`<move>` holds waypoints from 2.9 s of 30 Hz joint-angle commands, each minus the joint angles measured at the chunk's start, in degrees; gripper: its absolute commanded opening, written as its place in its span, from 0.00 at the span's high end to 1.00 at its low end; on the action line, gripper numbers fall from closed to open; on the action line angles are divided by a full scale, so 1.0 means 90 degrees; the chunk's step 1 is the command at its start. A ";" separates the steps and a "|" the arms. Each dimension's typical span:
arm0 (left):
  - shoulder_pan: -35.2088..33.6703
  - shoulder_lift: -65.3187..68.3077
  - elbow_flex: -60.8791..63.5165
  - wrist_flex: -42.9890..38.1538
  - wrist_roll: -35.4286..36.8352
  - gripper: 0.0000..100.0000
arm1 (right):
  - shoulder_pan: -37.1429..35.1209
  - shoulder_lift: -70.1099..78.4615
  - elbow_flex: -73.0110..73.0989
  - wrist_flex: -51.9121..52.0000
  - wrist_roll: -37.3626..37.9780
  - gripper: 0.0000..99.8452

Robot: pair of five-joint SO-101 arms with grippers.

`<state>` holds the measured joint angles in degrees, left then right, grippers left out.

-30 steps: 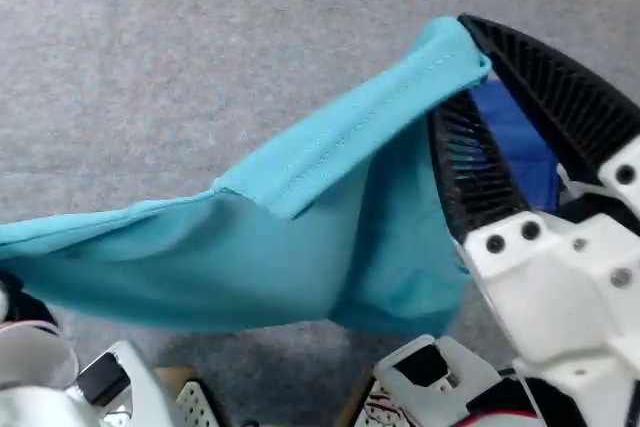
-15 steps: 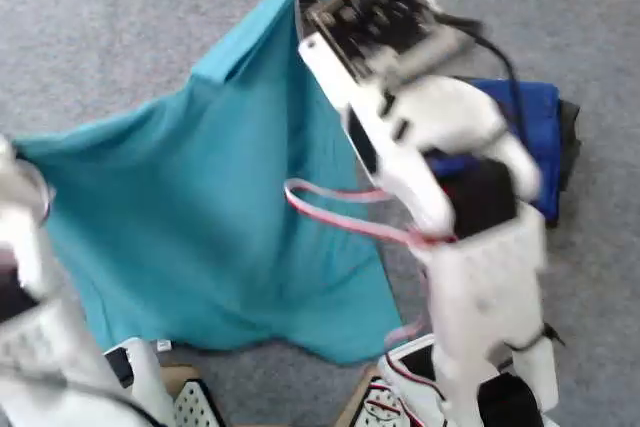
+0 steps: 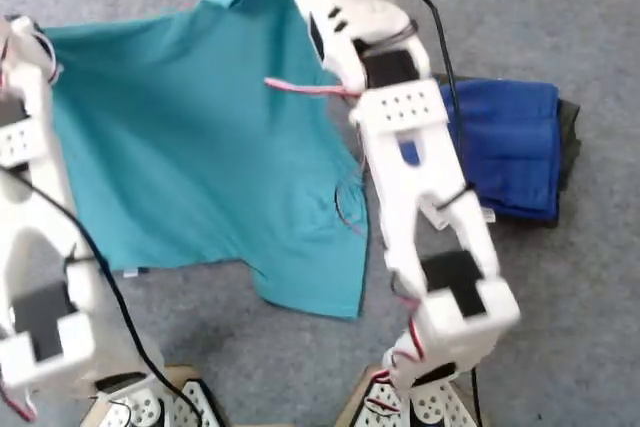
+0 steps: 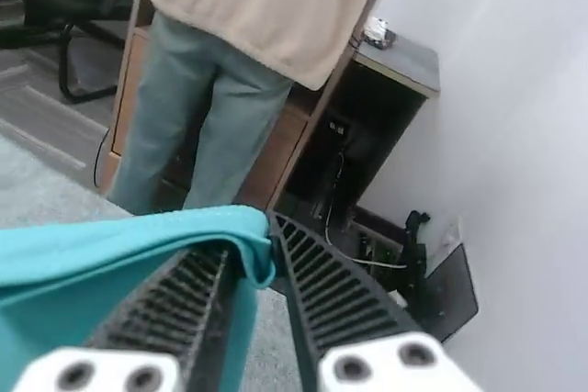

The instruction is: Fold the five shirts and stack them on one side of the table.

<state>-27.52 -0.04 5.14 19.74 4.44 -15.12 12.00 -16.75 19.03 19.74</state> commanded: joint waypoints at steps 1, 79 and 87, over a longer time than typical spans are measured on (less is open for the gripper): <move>0.0044 0.0674 -0.1333 -0.0010 0.0000 0.97 | 0.0195 0.0698 -0.1646 0.0606 -0.0391 0.99; -0.1578 0.1299 0.0015 0.6466 -0.3585 0.71 | -0.1934 -0.4723 0.6227 0.8586 -0.0059 0.65; -0.1646 0.1358 -0.2105 0.7980 -0.2882 0.97 | -0.1504 -0.4449 0.4830 0.8313 -0.0107 0.91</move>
<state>-43.34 12.44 -5.49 88.22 -26.95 -30.86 -29.05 33.54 97.36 19.38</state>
